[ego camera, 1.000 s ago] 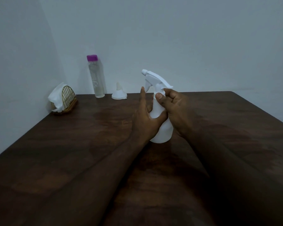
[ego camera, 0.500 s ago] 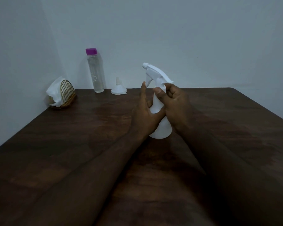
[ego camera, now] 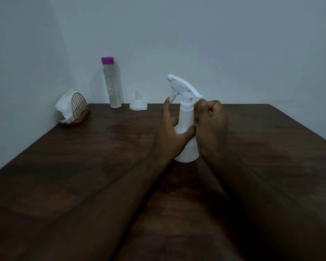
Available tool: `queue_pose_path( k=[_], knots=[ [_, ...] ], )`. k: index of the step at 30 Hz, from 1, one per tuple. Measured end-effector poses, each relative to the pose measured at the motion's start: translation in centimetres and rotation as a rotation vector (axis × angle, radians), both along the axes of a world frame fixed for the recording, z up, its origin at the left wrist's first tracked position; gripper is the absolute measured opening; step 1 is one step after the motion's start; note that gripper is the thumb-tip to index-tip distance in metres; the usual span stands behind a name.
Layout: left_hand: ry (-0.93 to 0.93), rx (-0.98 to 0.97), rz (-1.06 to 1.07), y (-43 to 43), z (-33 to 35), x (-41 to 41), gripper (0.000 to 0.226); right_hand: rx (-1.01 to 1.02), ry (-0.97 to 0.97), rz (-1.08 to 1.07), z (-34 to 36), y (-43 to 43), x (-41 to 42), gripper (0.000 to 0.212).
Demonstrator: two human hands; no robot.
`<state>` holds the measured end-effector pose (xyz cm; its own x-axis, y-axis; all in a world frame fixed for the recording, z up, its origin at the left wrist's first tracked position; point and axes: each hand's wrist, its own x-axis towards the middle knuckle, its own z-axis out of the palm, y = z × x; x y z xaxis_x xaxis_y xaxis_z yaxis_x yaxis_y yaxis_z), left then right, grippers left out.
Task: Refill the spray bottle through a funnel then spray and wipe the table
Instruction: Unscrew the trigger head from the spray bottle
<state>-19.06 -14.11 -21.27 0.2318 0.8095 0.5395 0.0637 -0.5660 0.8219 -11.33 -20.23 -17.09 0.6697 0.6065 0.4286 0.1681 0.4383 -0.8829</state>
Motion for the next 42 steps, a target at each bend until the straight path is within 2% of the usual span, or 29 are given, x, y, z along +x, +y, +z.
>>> queue_pose_path(
  k=[3,5,8,10,17,20,22,27,30,33,39,42],
  knots=[
    [0.011,0.018,0.015,-0.06,-0.02,-0.11,0.102,0.004,-0.027,0.008,0.04,-0.3,-0.28,0.031],
    [0.017,0.011,0.01,-0.07,0.01,-0.1,0.1,0.003,-0.096,0.071,-0.16,-0.36,-0.42,0.013],
    [-0.019,0.002,-0.03,0.08,0.06,-0.06,0.098,-0.02,-0.168,0.089,-0.32,-0.12,-0.48,0.035],
    [-0.015,0.003,-0.019,0.13,0.06,-0.01,0.1,-0.061,-0.187,0.054,-0.11,-0.12,-0.51,0.037],
    [0.009,0.016,-0.006,-0.16,0.1,-0.26,0.099,-0.021,-0.15,0.197,0.33,-0.82,-0.42,0.018],
    [-0.008,0.01,-0.037,0.01,0.11,-0.17,0.098,-0.009,-0.119,0.173,0.32,-0.59,-0.75,0.034],
    [0.001,0.016,-0.018,0.18,0.16,-0.24,0.097,-0.009,-0.106,0.143,0.34,-0.43,-0.97,0.037],
    [-0.002,0.037,0.006,-0.23,0.26,-0.4,0.099,-0.042,-0.154,0.198,0.27,-0.6,-0.52,0.014],
    [-0.012,0.029,-0.015,-0.31,0.48,-0.37,0.098,-0.027,-0.131,0.213,0.48,-0.59,-0.48,0.018],
    [-0.032,0.005,-0.056,-0.03,0.34,-0.27,0.099,-0.013,-0.088,0.191,0.49,-0.38,-0.66,0.035],
    [0.02,0.061,0.006,-0.65,0.41,-0.65,0.101,-0.02,-0.147,0.228,0.64,-0.65,-0.59,0.012],
    [0.026,0.063,-0.004,-0.26,0.21,-0.48,0.103,-0.007,-0.116,0.242,0.59,-0.54,-0.8,0.025]
  ],
)
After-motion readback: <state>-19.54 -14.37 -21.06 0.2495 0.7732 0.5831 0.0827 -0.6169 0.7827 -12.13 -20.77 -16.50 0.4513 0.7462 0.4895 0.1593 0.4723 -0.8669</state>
